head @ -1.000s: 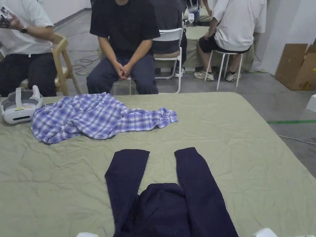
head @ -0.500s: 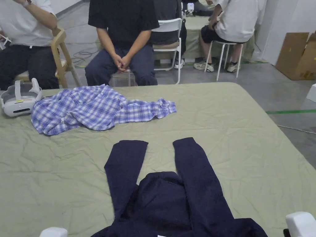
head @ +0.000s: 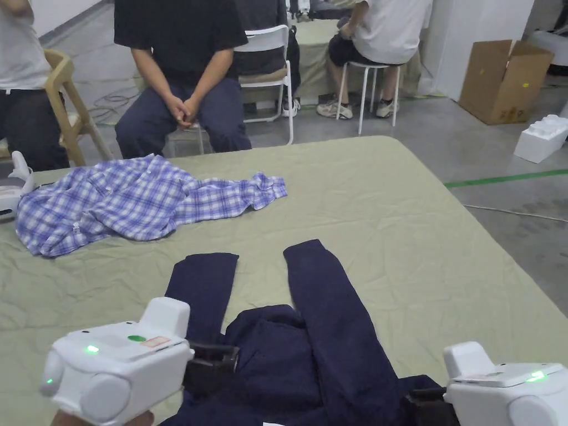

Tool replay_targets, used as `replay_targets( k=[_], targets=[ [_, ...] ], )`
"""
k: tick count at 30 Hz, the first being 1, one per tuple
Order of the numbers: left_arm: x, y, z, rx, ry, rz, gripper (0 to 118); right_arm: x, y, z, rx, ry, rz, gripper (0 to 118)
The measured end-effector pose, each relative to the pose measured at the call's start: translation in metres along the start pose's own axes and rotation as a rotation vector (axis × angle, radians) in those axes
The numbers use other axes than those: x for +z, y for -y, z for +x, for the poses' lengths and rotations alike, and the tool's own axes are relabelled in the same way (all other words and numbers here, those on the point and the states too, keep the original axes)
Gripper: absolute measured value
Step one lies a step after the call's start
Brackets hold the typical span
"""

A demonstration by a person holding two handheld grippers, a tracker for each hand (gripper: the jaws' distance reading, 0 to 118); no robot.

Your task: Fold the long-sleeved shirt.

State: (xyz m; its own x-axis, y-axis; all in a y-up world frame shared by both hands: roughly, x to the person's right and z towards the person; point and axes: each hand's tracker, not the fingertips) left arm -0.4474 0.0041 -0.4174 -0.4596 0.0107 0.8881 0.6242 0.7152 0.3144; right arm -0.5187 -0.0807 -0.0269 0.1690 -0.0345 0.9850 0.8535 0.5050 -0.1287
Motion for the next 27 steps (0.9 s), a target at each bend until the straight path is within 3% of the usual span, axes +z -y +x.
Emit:
replay_targets(
  k=[1, 2, 4, 5, 7, 11, 13, 19, 21, 24, 27],
  targets=[
    [-0.027, -0.002, 0.003, -0.045, 0.029, -0.052, 101, -0.017, -0.002, 0.001, 0.019, 0.016, -0.036, 82],
    [-0.053, -0.007, 0.004, -0.063, 0.011, -0.083, 94, -0.033, -0.001, 0.002, 0.034, 0.030, -0.065, 74],
    [-0.103, -0.014, 0.004, -0.095, -0.030, -0.156, 93, -0.054, 0.002, 0.002, 0.013, -0.012, -0.085, 14],
    [-0.110, -0.013, 0.009, -0.116, -0.039, -0.190, 93, -0.059, 0.004, 0.000, -0.029, -0.052, -0.072, 5],
    [-0.139, -0.012, 0.010, -0.150, -0.041, -0.234, 90, -0.055, 0.006, -0.007, 0.009, 0.013, -0.060, 5],
    [-0.166, -0.007, 0.012, -0.201, -0.011, -0.243, 65, -0.050, 0.006, -0.004, 0.040, 0.008, -0.054, 5],
    [-0.167, -0.006, 0.015, -0.167, 0.070, -0.285, 6, -0.050, 0.005, 0.000, 0.019, -0.008, -0.056, 5],
    [-0.106, -0.010, 0.009, -0.109, 0.051, -0.113, 4, -0.028, 0.002, 0.000, 0.014, -0.009, -0.023, 5],
    [-0.075, -0.020, -0.008, -0.017, 0.109, -0.070, 4, 0.001, -0.006, 0.002, -0.004, -0.036, 0.077, 5],
    [-0.018, -0.041, -0.027, 0.036, 0.083, 0.068, 4, 0.058, -0.041, 0.002, -0.008, -0.065, 0.243, 5],
    [0.052, -0.085, -0.042, 0.060, 0.071, 0.266, 4, 0.129, -0.098, -0.006, 0.063, -0.068, 0.436, 5]
  ],
)
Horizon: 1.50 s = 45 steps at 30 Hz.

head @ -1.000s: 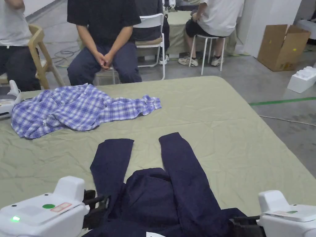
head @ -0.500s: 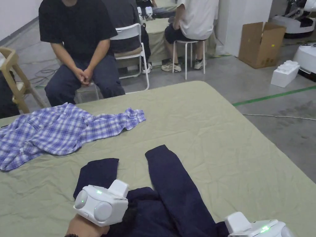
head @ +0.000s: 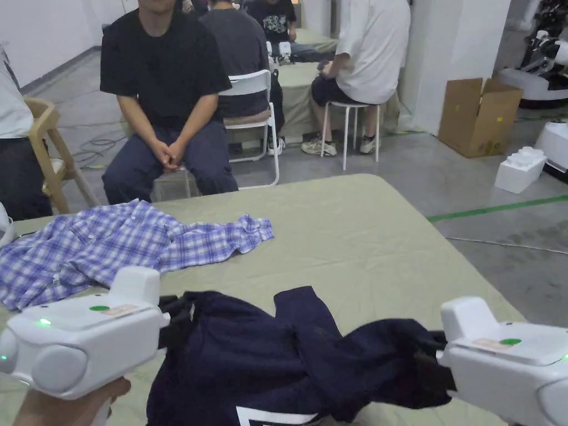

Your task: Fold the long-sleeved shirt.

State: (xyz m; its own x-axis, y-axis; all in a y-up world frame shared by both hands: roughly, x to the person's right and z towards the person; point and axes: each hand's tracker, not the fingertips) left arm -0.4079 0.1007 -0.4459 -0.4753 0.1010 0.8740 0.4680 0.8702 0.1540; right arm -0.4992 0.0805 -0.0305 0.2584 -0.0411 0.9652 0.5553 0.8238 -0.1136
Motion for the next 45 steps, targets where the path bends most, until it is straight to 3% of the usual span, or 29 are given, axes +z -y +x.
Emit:
replay_targets(
  k=[5, 9, 11, 16, 21, 26, 30, 38, 45],
  targets=[
    [0.079, -0.142, -0.014, -0.053, -0.089, 0.260, 4, 0.054, -0.163, -0.022, 0.182, -0.006, 0.263, 5],
    [0.109, -0.259, -0.016, -0.162, -0.232, 0.365, 4, 0.074, -0.301, -0.037, 0.284, 0.088, 0.382, 5],
    [0.119, -0.307, -0.020, -0.072, -0.260, 0.368, 4, 0.087, -0.360, -0.041, 0.277, 0.122, 0.445, 5],
    [0.150, -0.402, -0.021, -0.040, -0.358, 0.493, 4, 0.120, -0.470, -0.049, 0.273, 0.196, 0.579, 5],
    [0.153, -0.442, -0.012, -0.088, -0.430, 0.487, 4, 0.136, -0.524, -0.045, 0.178, 0.217, 0.629, 5],
    [0.140, -0.433, -0.009, -0.057, -0.404, 0.480, 4, 0.117, -0.524, -0.033, 0.126, 0.234, 0.605, 5],
    [0.105, -0.393, -0.017, -0.073, -0.384, 0.414, 4, 0.070, -0.482, -0.018, 0.105, 0.208, 0.535, 5],
    [-0.018, -0.246, -0.042, -0.065, -0.329, 0.222, 4, -0.088, -0.331, 0.005, 0.039, 0.121, 0.262, 5],
    [-0.081, -0.124, -0.056, 0.089, -0.278, 0.040, 4, -0.172, -0.201, 0.011, -0.017, 0.067, 0.076, 5]
  ],
)
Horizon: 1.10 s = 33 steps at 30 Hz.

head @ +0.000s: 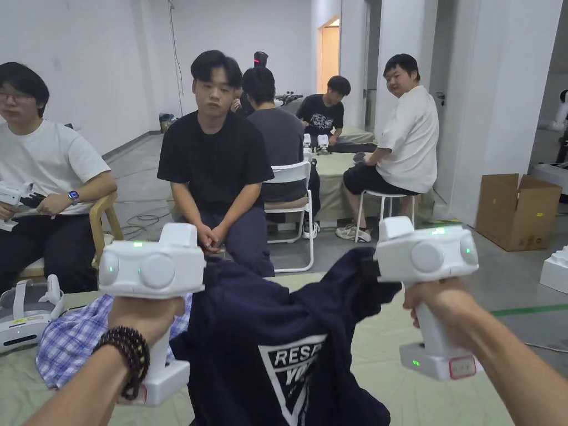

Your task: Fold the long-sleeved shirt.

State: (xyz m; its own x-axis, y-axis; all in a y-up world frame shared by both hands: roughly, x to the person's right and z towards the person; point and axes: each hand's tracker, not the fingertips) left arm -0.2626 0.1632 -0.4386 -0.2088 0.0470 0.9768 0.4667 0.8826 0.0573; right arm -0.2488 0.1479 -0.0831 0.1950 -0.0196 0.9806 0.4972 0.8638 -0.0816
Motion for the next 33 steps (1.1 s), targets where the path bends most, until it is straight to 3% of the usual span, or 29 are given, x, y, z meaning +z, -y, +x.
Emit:
replay_targets(
  k=[3, 7, 10, 14, 18, 20, 21, 22, 24, 26, 27, 29, 30, 32, 33],
  targets=[
    [0.019, 0.023, -0.006, 0.038, 0.036, -0.029, 4, 0.019, 0.027, 0.007, 0.003, -0.031, 0.014, 5],
    [0.085, 0.067, 0.001, -0.004, 0.065, 0.034, 4, 0.088, 0.073, 0.004, 0.079, -0.084, 0.026, 5],
    [0.144, 0.130, 0.016, -0.027, 0.080, 0.035, 4, 0.150, 0.132, -0.009, 0.140, -0.099, -0.011, 5],
    [0.196, 0.247, 0.045, -0.073, 0.061, -0.090, 4, 0.198, 0.233, -0.030, 0.218, -0.158, -0.199, 5],
    [0.178, 0.363, 0.066, -0.021, 0.100, -0.428, 4, 0.173, 0.328, -0.052, 0.256, -0.204, -0.545, 5],
    [0.154, 0.406, 0.072, -0.009, 0.086, -0.559, 4, 0.141, 0.366, -0.066, 0.340, -0.204, -0.720, 5],
    [0.145, 0.419, 0.074, -0.067, 0.045, -0.585, 4, 0.128, 0.379, -0.071, 0.406, -0.177, -0.750, 5],
    [0.139, 0.429, 0.074, -0.091, 0.005, -0.575, 4, 0.116, 0.387, -0.073, 0.414, -0.170, -0.788, 5],
    [0.141, 0.423, 0.070, -0.054, 0.038, -0.528, 4, 0.110, 0.377, -0.067, 0.304, -0.157, -0.753, 5],
    [0.152, 0.401, 0.065, 0.040, 0.048, -0.524, 10, 0.121, 0.361, -0.064, 0.348, -0.183, -0.753, 6],
    [0.160, 0.392, 0.060, 0.064, 0.058, -0.493, 33, 0.131, 0.354, -0.063, 0.375, -0.164, -0.712, 26],
    [0.181, 0.372, 0.054, 0.045, 0.054, -0.427, 97, 0.163, 0.331, -0.051, 0.348, -0.096, -0.599, 96],
    [0.194, 0.363, 0.050, 0.042, 0.036, -0.393, 109, 0.179, 0.322, -0.046, 0.324, -0.110, -0.556, 118],
    [0.224, 0.342, 0.039, 0.070, 0.022, -0.299, 95, 0.214, 0.299, -0.035, 0.252, -0.141, -0.445, 115],
    [0.234, 0.338, 0.035, 0.102, -0.001, -0.299, 73, 0.224, 0.290, -0.031, 0.193, -0.138, -0.418, 111]
  ],
)
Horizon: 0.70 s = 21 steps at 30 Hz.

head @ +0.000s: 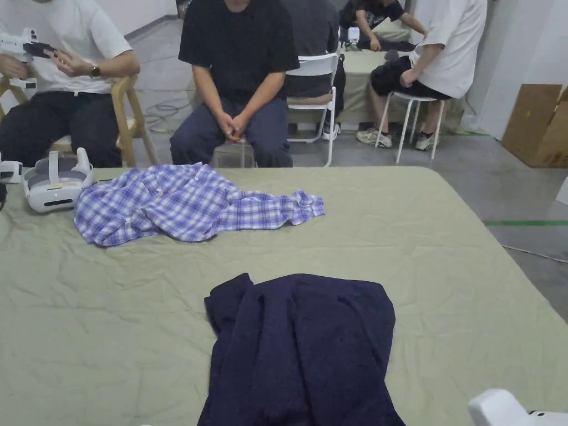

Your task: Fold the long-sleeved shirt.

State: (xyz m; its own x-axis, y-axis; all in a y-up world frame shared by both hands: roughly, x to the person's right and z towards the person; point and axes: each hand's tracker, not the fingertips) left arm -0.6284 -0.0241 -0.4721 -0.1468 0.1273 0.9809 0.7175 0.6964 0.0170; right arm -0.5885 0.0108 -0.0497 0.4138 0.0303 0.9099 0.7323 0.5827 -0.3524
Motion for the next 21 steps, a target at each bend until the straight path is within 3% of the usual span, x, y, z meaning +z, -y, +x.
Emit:
replay_targets(
  k=[1, 2, 3, 5, 6, 8, 9, 10, 16, 17, 19, 20, 21],
  targets=[
    [0.009, -0.002, -0.005, 0.036, -0.016, 0.011, 37, 0.011, -0.003, 0.003, -0.049, 0.013, 0.028, 97],
    [0.015, -0.004, -0.008, 0.065, -0.007, 0.013, 5, 0.020, -0.004, 0.005, -0.080, 0.016, 0.074, 60],
    [0.017, -0.003, -0.010, 0.074, -0.008, 0.013, 4, 0.027, -0.008, 0.002, -0.071, 0.021, 0.110, 0],
    [0.019, 0.001, -0.005, 0.063, 0.003, 0.032, 5, 0.030, -0.010, -0.003, -0.087, 0.077, 0.161, 1],
    [0.017, 0.003, -0.003, 0.064, 0.002, 0.030, 29, 0.029, -0.011, -0.004, -0.081, 0.058, 0.149, 1],
    [0.006, 0.010, 0.003, 0.073, -0.005, 0.021, 103, 0.030, -0.015, -0.008, -0.084, 0.038, 0.149, 1],
    [-0.003, 0.013, 0.008, 0.061, -0.001, -0.015, 107, 0.028, -0.015, -0.009, -0.087, 0.033, 0.153, 1],
    [-0.012, 0.019, 0.011, 0.049, -0.021, -0.065, 101, 0.026, -0.014, -0.010, -0.089, 0.028, 0.155, 1],
    [-0.096, 0.047, 0.034, 0.066, -0.031, -0.125, 95, 0.005, -0.024, -0.010, -0.081, 0.022, 0.110, 1],
    [-0.108, 0.051, 0.037, 0.065, -0.050, -0.136, 84, -0.002, -0.030, -0.009, -0.076, 0.012, 0.102, 1],
    [-0.124, 0.058, 0.043, 0.048, -0.066, -0.157, 43, -0.017, -0.053, -0.009, -0.047, -0.012, 0.089, 1],
    [-0.116, 0.056, 0.042, 0.041, -0.039, -0.144, 33, -0.025, -0.071, -0.009, -0.015, -0.025, 0.087, 1],
    [-0.110, 0.055, 0.043, 0.037, -0.019, -0.121, 15, -0.035, -0.091, -0.009, 0.017, -0.032, 0.089, 1]
  ],
)
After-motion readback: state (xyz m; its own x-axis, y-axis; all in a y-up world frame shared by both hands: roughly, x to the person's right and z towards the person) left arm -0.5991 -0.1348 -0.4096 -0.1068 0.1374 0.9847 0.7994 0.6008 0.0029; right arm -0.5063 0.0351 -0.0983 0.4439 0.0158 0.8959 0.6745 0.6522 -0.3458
